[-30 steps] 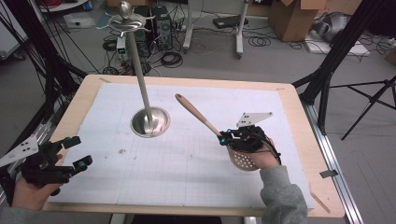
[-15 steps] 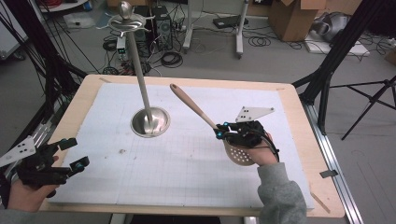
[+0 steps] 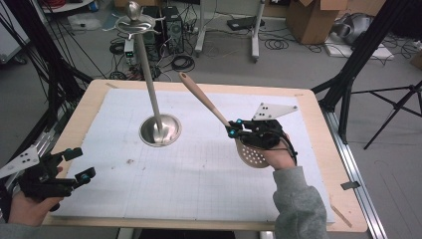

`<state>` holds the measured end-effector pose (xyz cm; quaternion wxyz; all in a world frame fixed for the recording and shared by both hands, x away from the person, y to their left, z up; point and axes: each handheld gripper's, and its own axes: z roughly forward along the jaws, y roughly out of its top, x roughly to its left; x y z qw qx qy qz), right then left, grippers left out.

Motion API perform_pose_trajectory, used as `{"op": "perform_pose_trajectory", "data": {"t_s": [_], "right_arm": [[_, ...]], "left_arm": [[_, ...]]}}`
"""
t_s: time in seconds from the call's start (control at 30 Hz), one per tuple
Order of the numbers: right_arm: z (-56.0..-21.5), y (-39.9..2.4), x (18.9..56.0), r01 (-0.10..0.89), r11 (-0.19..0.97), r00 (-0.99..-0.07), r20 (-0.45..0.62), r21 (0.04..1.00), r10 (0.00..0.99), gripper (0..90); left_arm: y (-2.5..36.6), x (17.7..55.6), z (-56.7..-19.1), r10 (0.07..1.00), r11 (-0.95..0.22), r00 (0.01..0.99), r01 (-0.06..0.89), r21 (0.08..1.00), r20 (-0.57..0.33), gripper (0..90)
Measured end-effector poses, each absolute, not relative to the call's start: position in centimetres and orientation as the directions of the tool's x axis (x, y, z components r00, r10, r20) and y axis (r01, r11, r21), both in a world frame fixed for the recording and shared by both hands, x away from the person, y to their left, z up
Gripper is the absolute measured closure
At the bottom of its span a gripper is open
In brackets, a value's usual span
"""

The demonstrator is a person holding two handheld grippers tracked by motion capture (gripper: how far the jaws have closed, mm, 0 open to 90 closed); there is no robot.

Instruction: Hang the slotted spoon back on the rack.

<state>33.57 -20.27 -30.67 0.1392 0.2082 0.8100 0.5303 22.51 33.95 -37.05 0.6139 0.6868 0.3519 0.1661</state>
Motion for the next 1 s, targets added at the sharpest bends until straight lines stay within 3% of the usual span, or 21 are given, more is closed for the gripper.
{"op": "perform_pose_trajectory", "data": {"t_s": [0.67, 1.0], "right_arm": [[-27.5, -18.5, 34.5, 0.170, 0.296, -0.888, 0.016, 0.940, 0.459, 78.3], [-25.3, -17.8, 34.9, 0.162, 0.325, -0.890, -0.004, 0.932, 0.457, 78.2]], "left_arm": [[34.0, 22.6, -37.2, 0.682, 0.002, 0.700, 0.290, 0.957, -0.213, 6.8], [34.2, 22.6, -37.3, 0.683, 0.004, 0.698, 0.291, 0.957, -0.216, 6.8]]}}
